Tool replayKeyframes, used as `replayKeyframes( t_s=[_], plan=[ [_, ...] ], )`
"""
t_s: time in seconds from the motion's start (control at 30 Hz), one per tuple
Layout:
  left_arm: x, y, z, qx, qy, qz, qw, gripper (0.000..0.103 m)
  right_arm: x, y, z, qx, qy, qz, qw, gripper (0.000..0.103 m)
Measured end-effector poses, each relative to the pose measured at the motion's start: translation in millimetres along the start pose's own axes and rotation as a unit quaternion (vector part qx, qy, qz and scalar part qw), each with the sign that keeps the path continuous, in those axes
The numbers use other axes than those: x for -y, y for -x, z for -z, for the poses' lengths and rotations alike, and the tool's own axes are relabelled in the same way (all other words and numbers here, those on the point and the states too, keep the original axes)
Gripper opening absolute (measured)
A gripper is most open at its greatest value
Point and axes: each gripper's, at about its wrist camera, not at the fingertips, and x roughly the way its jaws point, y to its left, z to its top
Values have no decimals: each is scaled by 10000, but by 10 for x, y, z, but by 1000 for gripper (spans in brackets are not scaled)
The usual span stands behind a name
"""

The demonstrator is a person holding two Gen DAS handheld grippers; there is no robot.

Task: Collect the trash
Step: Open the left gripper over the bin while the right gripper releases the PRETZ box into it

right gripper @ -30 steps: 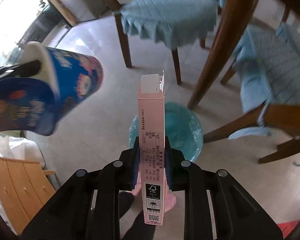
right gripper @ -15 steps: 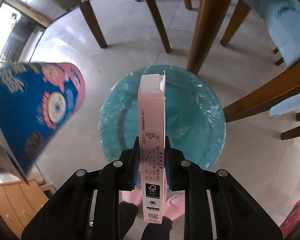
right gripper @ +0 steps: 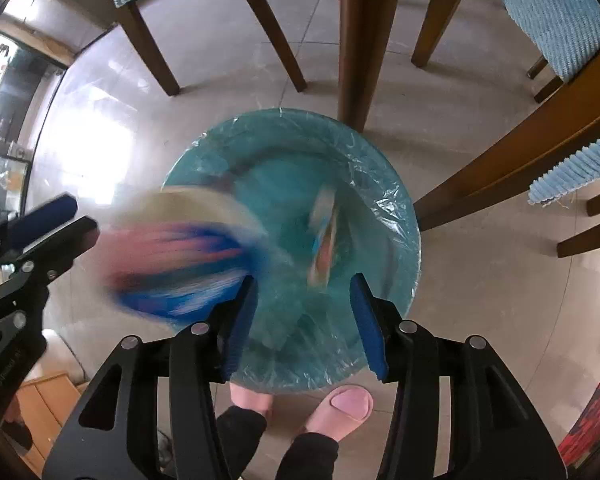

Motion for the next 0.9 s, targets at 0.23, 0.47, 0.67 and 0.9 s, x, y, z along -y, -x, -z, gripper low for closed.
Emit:
replayKeyframes(
  t_s=[0.23, 0.47, 0.67, 0.9],
  plan=[
    [98, 143, 35, -37, -47, 21, 10000, 31, 35, 144, 50, 70, -139, -209, 9997, 49],
    [68, 413, 77, 5, -12, -19, 10000, 31, -144, 483, 49, 291, 27, -466, 9985, 49],
    [13, 742, 5, 72, 246, -25, 9997, 35, -298, 875, 36, 448, 157, -531, 9975, 50],
    [-16, 1177, -21, 233, 327, -85, 9992, 43, -403, 1298, 71, 603, 349, -500, 9963, 51]
  ],
)
